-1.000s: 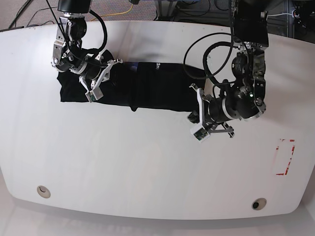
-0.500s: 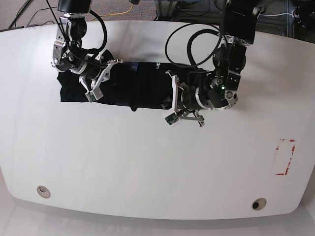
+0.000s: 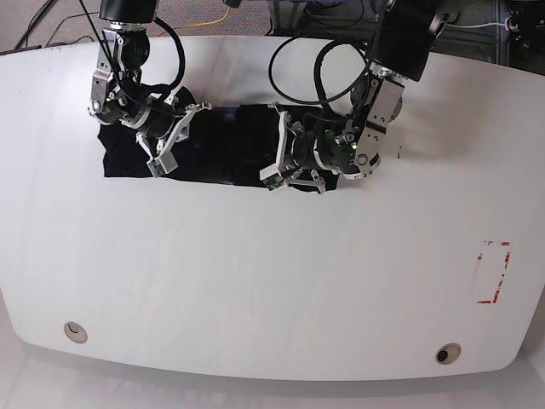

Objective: Layout the t-shirt on the table in an organized manner, then fold the t-shirt properly
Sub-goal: 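Press the folded part flat with the left gripper, then lift it away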

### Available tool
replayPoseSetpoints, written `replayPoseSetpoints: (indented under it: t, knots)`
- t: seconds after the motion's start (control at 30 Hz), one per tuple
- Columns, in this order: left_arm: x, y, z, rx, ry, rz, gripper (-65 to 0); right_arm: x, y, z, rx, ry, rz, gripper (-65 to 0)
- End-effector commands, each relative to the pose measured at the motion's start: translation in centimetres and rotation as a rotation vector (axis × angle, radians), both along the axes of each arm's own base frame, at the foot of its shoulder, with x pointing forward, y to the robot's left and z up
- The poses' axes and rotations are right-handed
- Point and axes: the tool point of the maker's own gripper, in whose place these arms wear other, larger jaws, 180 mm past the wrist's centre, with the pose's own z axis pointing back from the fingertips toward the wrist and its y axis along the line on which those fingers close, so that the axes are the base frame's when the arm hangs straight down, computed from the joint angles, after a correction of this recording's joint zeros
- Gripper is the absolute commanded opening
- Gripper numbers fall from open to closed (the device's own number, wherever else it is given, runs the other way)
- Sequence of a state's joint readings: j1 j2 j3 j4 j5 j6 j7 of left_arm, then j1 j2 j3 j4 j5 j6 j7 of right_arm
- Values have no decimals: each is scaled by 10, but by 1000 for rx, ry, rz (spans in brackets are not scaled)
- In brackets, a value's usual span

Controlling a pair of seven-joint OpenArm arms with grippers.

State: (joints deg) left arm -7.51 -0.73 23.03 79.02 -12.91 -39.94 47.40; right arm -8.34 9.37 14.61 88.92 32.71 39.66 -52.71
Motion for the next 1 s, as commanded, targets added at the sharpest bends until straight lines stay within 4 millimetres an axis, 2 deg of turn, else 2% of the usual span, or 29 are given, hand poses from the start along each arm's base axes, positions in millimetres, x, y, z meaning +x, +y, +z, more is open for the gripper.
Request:
replayPoseSetpoints:
  t: [0.0,0.17,0.37,0.47,0.63,0.77,0.97]
  knots:
    - [4,-1,4,-1,-15,-1,-650,8,-2,9,-6,-36,3,-644]
    - [16,2,32,-15,-116,-10,-650,8,-2,9,-6,-36,3,-644]
    - [27,-7,94,-79,-304,-29,-650,8,-2,9,-6,-36,3,-644]
    - [32,-2,111,-74,-356,-16,-650,8,-2,9,-6,-36,3,-644]
    - [49,34,113,-13,-363,75,-650,9,-2,9,-6,-38,3,-644]
    - [55,57,109,21,-364,113,-650,12,-2,11,-6,-45,3,-644]
    - [45,95,87,104,-324,142,-650,12,-2,12,-6,-47,3,-644]
